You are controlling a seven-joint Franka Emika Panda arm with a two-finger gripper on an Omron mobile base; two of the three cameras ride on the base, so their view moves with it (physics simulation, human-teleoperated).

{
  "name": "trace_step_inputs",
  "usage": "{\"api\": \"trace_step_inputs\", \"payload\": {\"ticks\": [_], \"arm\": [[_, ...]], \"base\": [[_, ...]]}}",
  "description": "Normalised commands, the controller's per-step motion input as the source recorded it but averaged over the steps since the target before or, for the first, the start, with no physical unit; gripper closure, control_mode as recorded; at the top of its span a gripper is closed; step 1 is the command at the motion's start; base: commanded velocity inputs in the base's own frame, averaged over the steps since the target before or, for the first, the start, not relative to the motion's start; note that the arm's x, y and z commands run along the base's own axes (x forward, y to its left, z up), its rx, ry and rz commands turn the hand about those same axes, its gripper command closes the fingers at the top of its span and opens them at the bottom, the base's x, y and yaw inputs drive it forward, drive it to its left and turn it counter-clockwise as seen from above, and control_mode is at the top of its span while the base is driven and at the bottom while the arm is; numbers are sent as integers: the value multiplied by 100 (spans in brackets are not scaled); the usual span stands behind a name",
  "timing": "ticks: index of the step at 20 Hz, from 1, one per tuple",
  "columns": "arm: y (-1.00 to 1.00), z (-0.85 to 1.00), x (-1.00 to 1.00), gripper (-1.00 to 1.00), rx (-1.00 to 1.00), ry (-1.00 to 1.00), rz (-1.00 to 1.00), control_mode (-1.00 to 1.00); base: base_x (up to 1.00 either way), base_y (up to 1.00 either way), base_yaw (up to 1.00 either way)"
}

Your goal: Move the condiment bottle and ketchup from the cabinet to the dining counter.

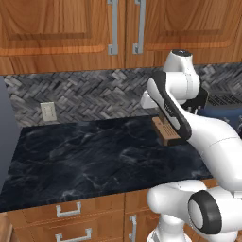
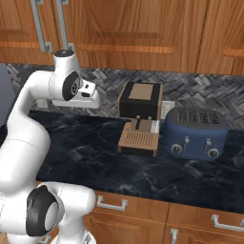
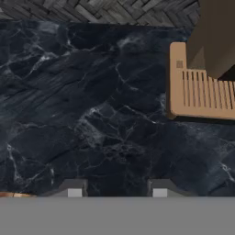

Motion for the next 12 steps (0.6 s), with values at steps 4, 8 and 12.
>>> {"api": "trace_step_inputs", "payload": {"ticks": [4,8,12], "arm": [[0,0,-14,-100,2,-5,0,-100],[27,21,-14,-100,0,-27,-8,-100],[33,55,-5,-100,0,-21,-6,-100]], "base": [[0,0,0],[0,0,0],[0,0,0]]}}
